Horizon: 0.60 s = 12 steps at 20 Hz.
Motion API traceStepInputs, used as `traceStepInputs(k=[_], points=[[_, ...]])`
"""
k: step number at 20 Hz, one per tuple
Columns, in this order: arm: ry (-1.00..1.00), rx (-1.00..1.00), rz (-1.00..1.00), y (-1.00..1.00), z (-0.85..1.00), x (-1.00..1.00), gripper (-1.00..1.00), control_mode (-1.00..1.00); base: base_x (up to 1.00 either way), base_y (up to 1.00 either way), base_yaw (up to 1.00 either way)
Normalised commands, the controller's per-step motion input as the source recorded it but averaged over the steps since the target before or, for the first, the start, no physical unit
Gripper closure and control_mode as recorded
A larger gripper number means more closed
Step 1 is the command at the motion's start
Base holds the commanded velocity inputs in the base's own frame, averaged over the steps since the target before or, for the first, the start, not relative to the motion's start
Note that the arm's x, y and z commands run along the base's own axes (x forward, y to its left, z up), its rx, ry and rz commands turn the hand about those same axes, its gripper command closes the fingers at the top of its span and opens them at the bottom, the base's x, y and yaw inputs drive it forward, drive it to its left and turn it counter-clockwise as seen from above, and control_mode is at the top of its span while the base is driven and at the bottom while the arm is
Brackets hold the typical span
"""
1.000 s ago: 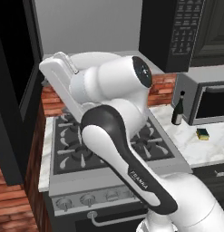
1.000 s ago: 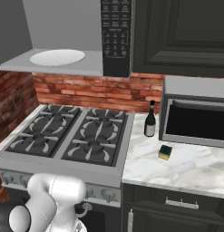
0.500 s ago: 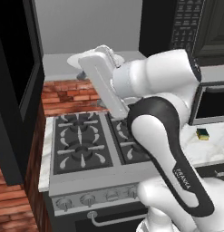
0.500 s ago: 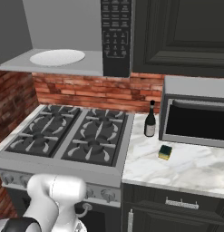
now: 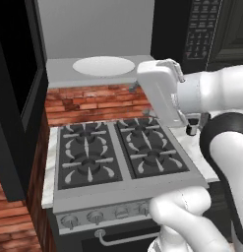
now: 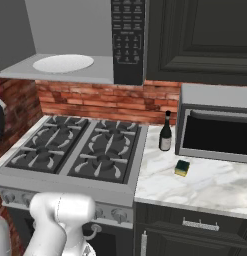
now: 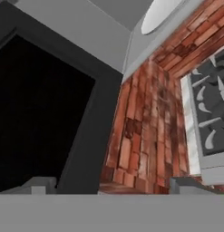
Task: Place the sponge inside the microwave to prepare for sanitizing.
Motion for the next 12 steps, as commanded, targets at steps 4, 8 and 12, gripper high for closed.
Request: traceStepInputs(k=[4,8,12], points=[[-0.11,-0.24,-0.02,-0.64,-0.06,-0.20,-1.00,-1.00,0.00,0.00,0.00],[0.00,-0.23,-0.10,-0.63,-0.06,-0.03,-1.00,-1.00,0.00,0.00,0.00],[0.01,-0.28,-0.15,-0.56,-0.07,0.00,-1.00,-1.00,0.00,0.00,0.00]])
